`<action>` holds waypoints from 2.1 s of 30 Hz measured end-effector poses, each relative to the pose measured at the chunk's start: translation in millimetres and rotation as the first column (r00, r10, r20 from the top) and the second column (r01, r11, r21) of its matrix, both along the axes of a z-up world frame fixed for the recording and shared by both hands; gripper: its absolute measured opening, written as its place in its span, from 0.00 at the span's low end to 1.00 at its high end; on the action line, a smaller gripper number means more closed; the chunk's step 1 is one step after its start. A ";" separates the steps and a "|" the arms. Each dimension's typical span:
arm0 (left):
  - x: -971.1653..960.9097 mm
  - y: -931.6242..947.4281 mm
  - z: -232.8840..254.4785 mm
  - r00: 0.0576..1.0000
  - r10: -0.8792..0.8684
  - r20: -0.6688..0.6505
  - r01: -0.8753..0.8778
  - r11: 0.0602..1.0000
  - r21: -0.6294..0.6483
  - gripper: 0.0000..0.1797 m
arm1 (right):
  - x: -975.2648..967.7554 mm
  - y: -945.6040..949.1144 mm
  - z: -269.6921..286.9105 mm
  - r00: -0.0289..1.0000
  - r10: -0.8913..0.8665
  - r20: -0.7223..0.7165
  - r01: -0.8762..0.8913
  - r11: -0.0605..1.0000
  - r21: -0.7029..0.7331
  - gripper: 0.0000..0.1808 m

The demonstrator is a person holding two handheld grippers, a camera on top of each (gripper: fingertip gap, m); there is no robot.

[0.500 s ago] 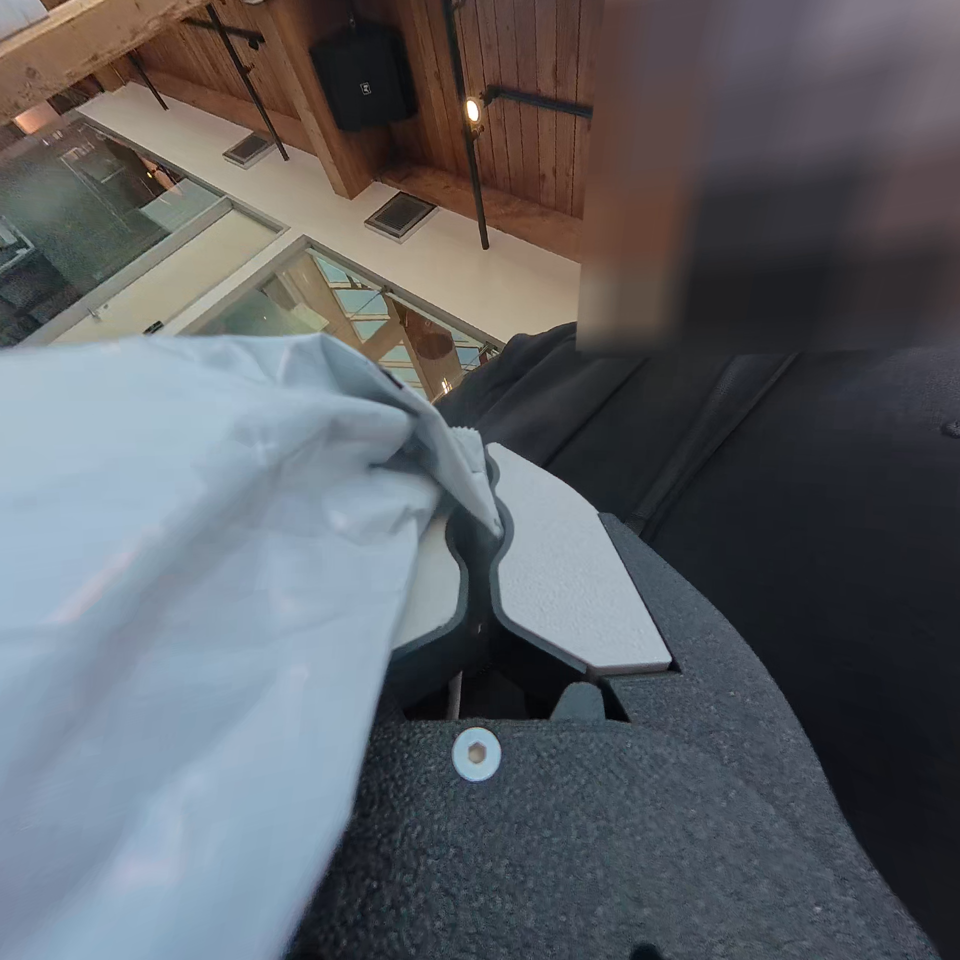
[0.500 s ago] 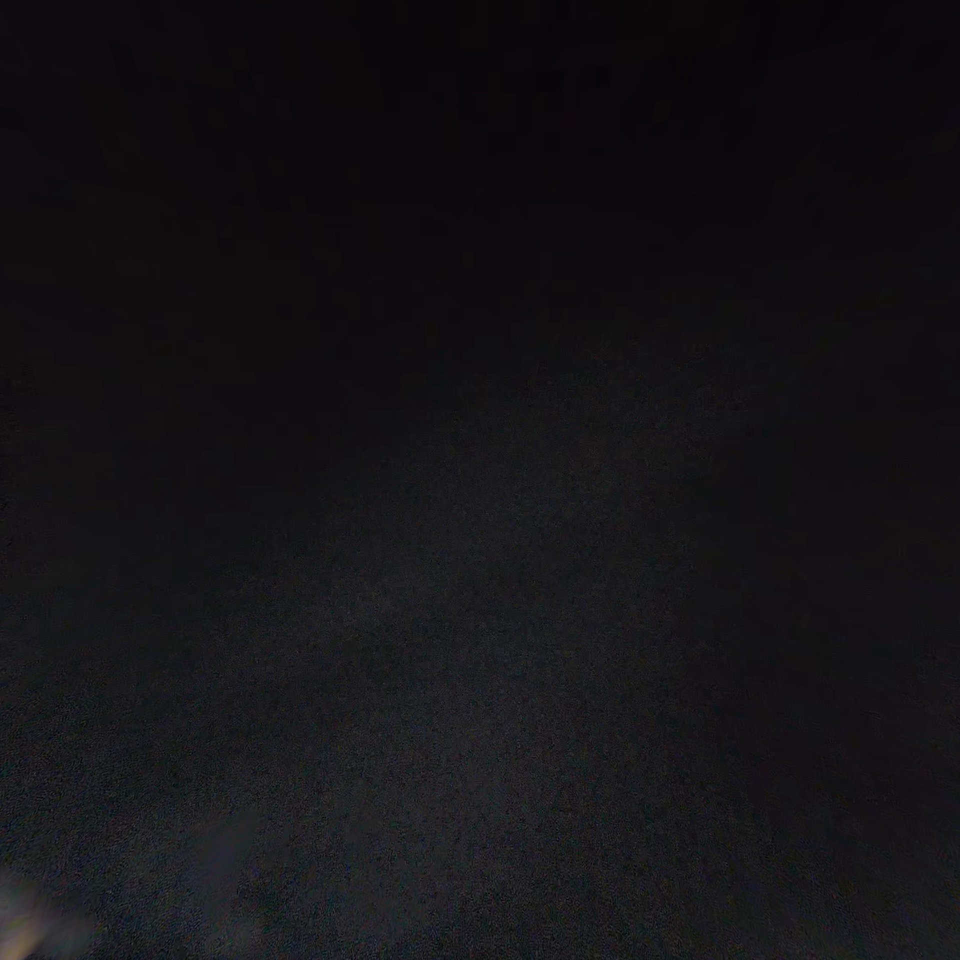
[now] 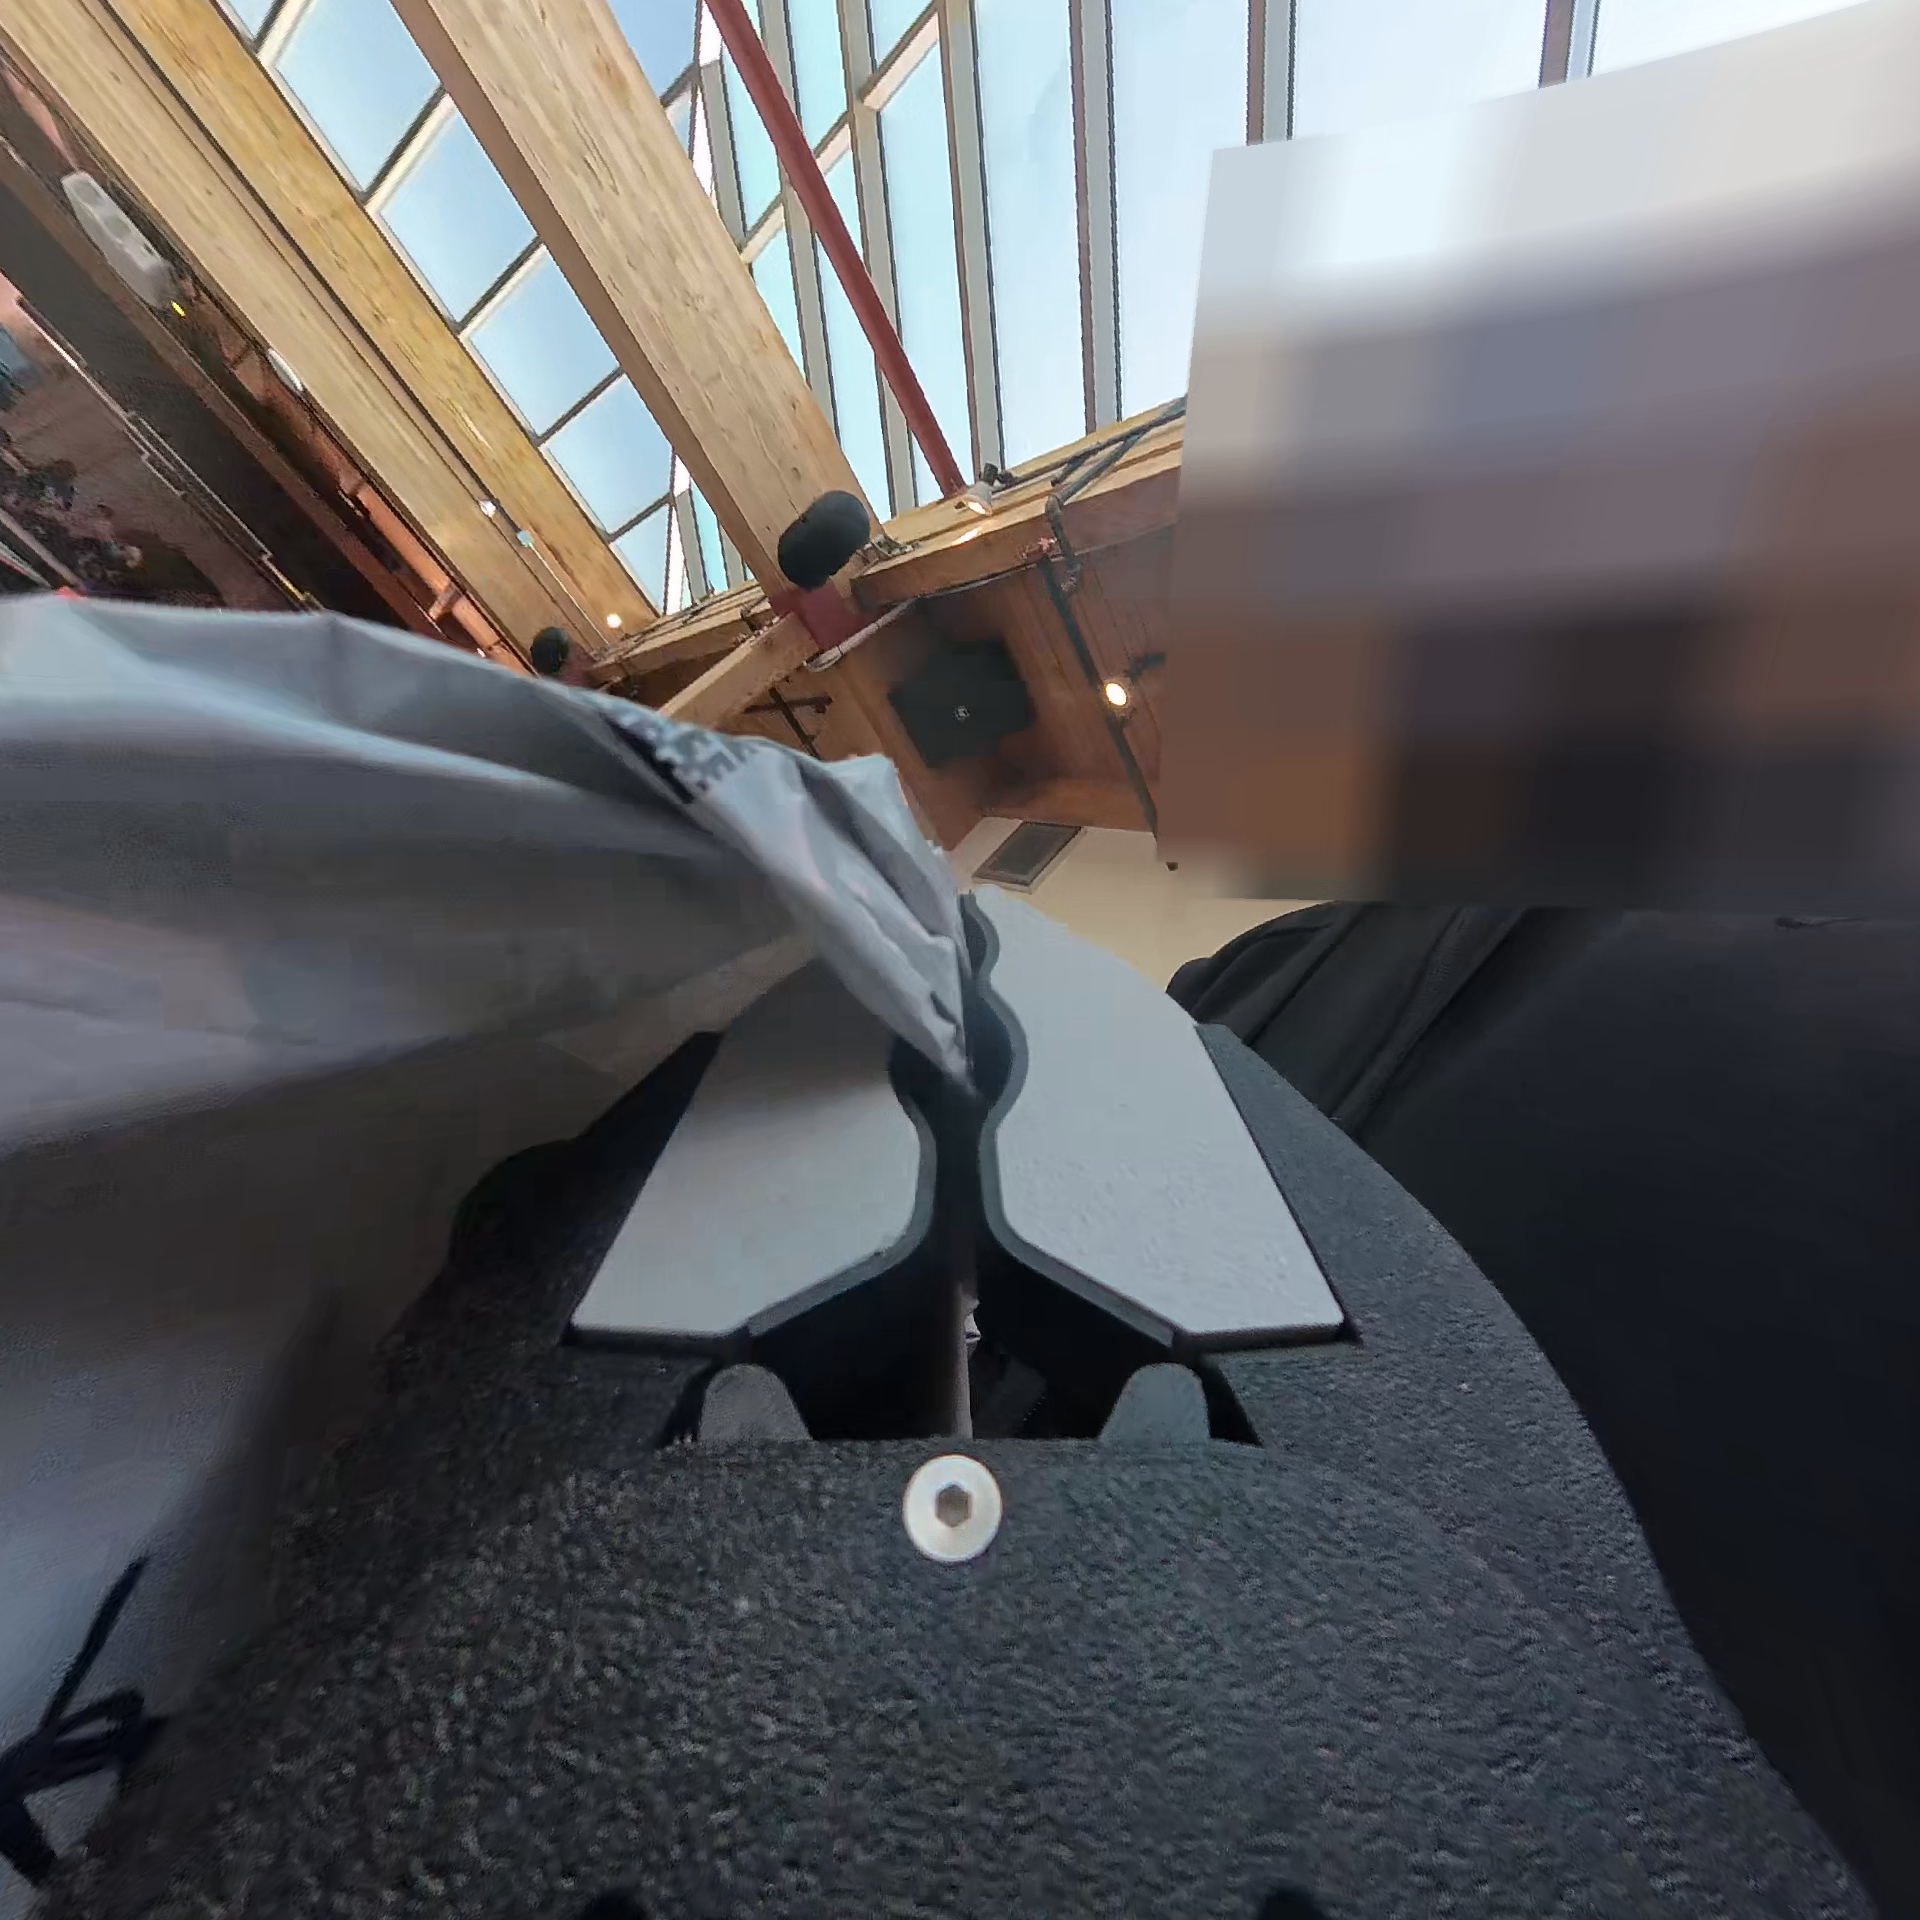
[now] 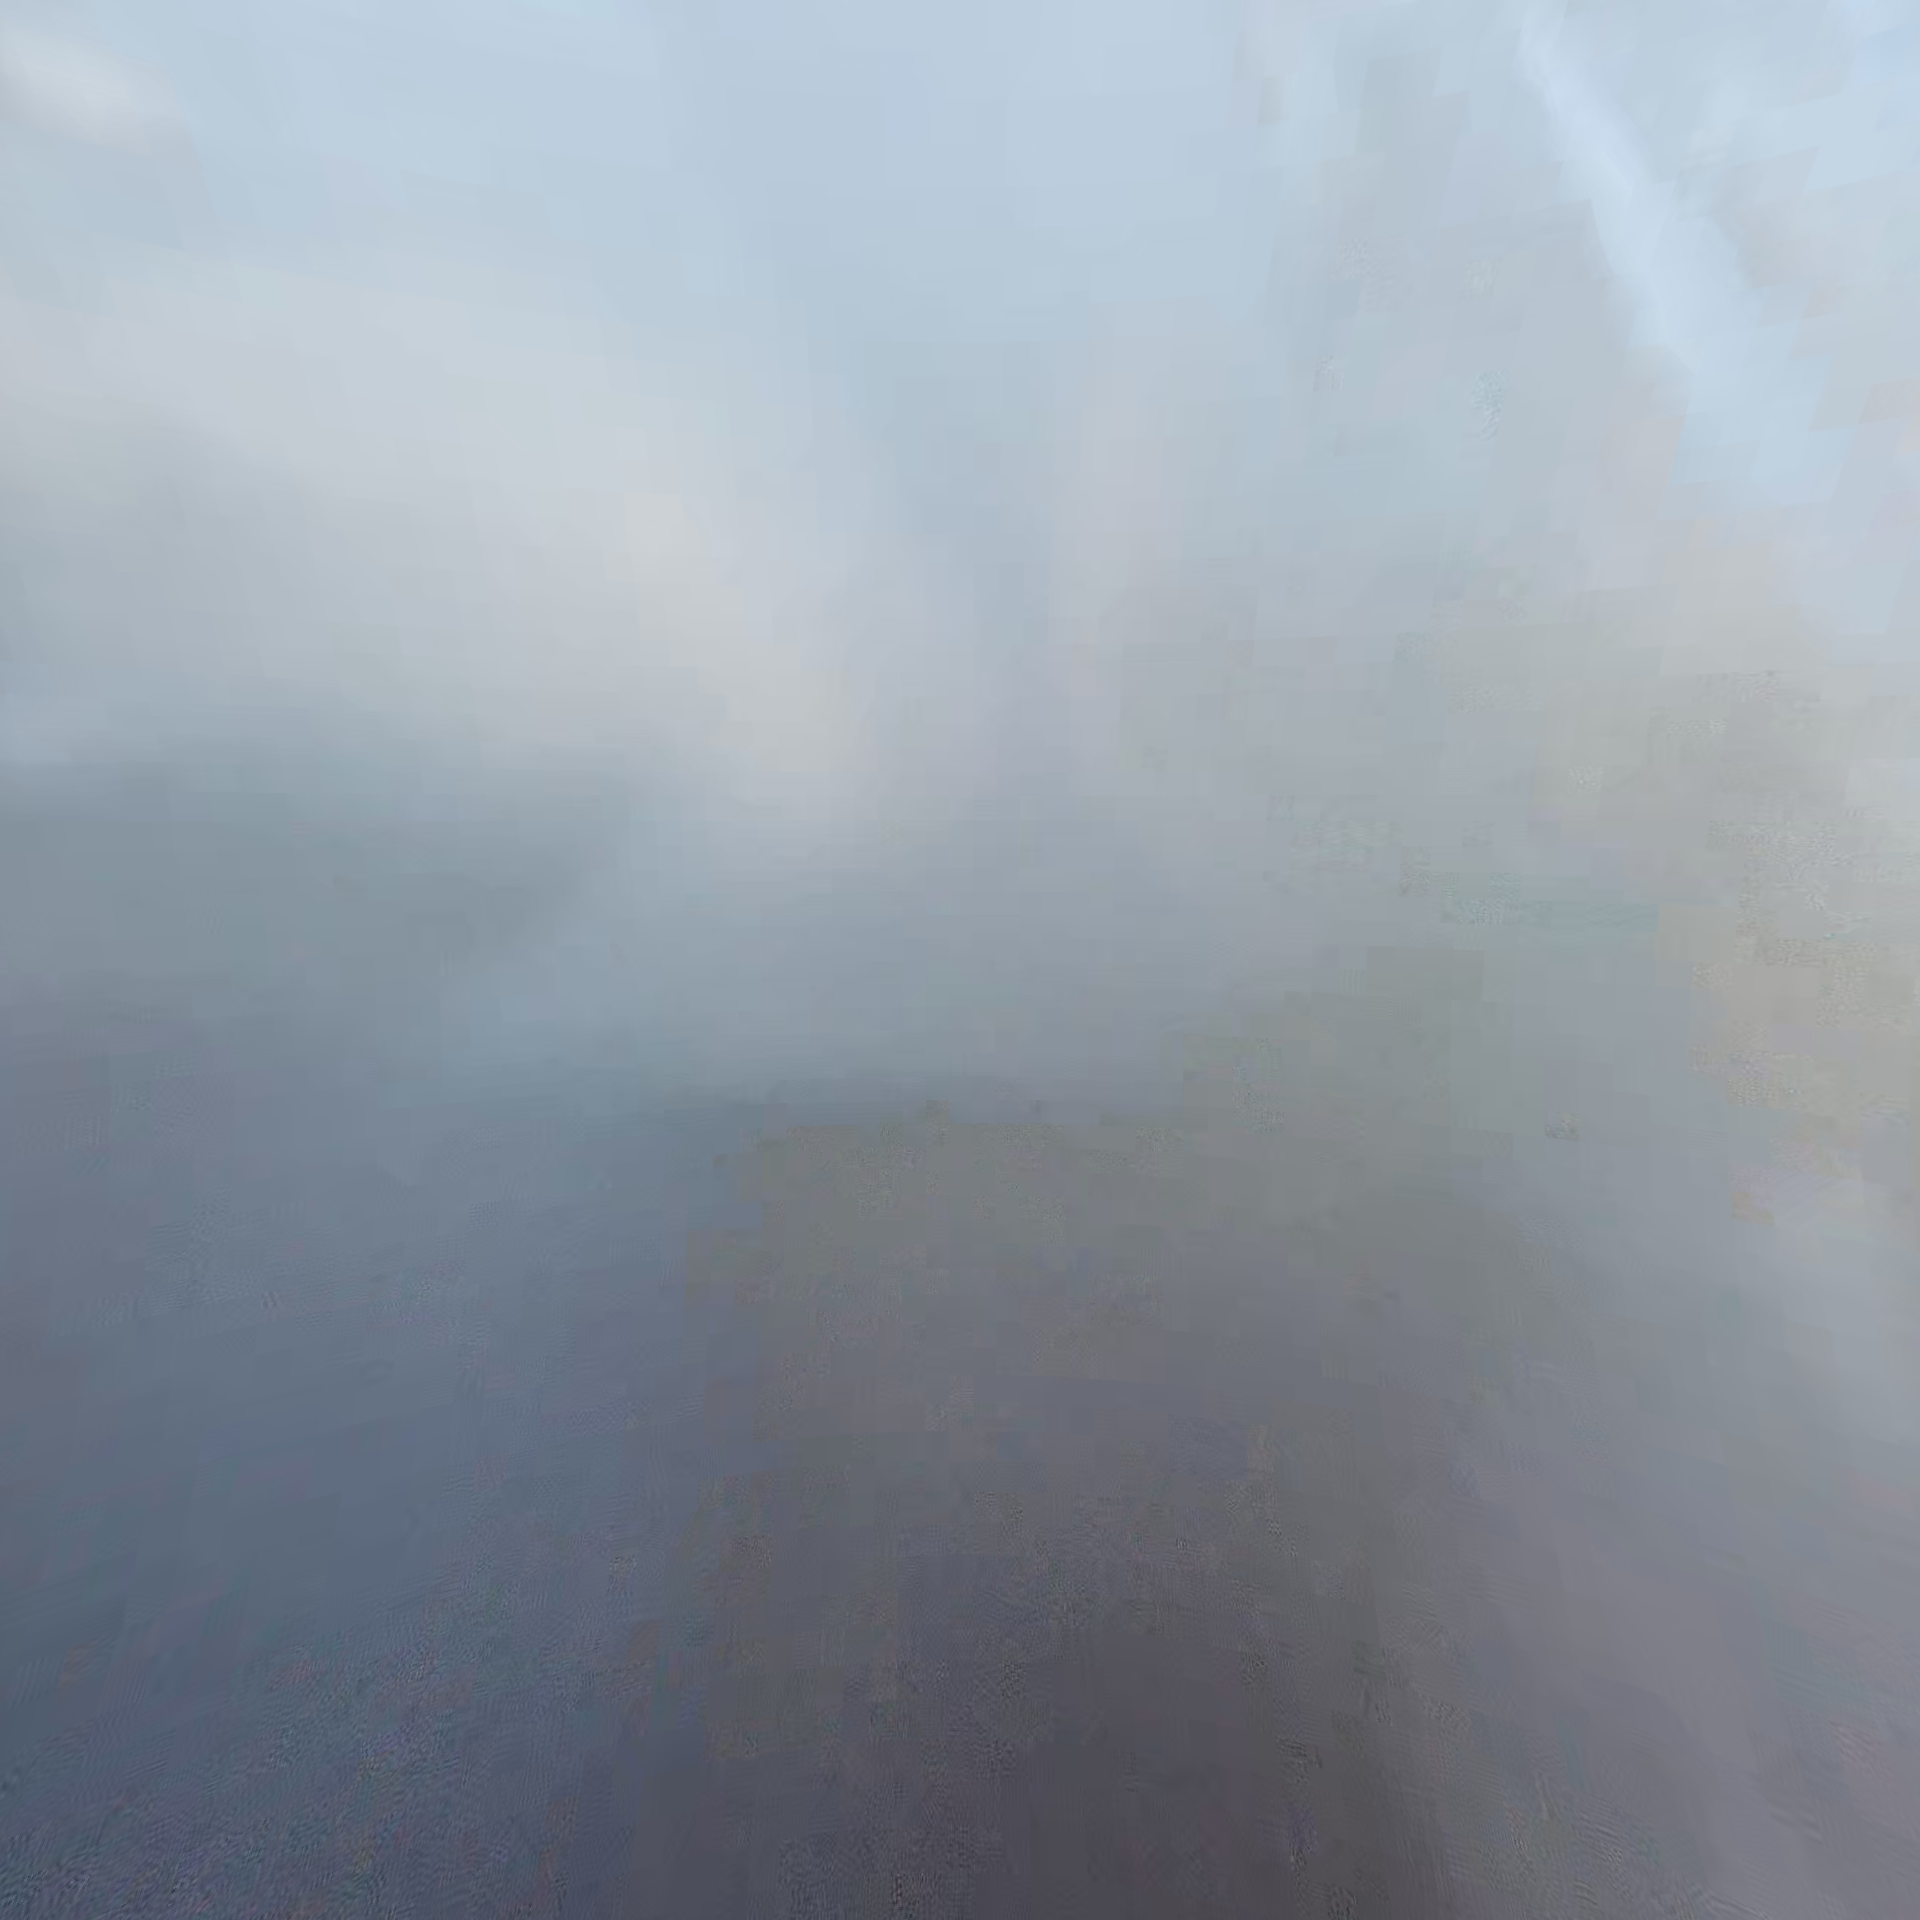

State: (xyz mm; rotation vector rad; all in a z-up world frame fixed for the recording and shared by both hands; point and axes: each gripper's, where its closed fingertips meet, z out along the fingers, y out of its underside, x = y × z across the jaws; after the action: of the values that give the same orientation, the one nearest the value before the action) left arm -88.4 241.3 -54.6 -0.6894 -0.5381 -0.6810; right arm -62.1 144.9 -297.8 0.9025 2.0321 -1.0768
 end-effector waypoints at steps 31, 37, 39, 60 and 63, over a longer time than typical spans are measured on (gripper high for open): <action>-1.6 -1.5 -18.9 0.992 -0.090 0.087 0.095 0.994 -0.047 0.00 | -48.5 339.4 -60.7 0.704 -0.628 -0.332 0.638 0.765 -0.095 0.01; 0.2 5.5 -20.1 0.990 -0.108 0.094 0.112 0.993 -0.032 0.00 | -40.4 312.9 26.3 0.747 -0.371 -0.552 0.397 0.915 -0.078 0.00; 3.0 11.2 -19.0 0.987 -0.128 0.092 0.132 0.991 -0.034 0.00 | -28.4 279.5 38.9 0.763 -0.197 -0.615 0.251 0.968 0.001 0.00; 68.1 71.1 15.6 0.925 -0.378 -0.038 0.378 0.926 -0.026 0.00 | 35.0 48.8 14.5 0.791 0.236 -0.565 -0.279 0.960 0.010 0.00; 66.9 70.5 18.3 0.925 -0.378 -0.036 0.379 0.925 0.022 0.00 | 43.8 43.8 -2.7 0.814 0.281 -0.508 -0.299 0.953 0.049 0.00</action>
State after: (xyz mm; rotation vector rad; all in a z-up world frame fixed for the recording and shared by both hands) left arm -21.5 311.8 -36.3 -0.7851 -0.3668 -1.0371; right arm -18.3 188.7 -300.5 0.2713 2.4695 -1.2619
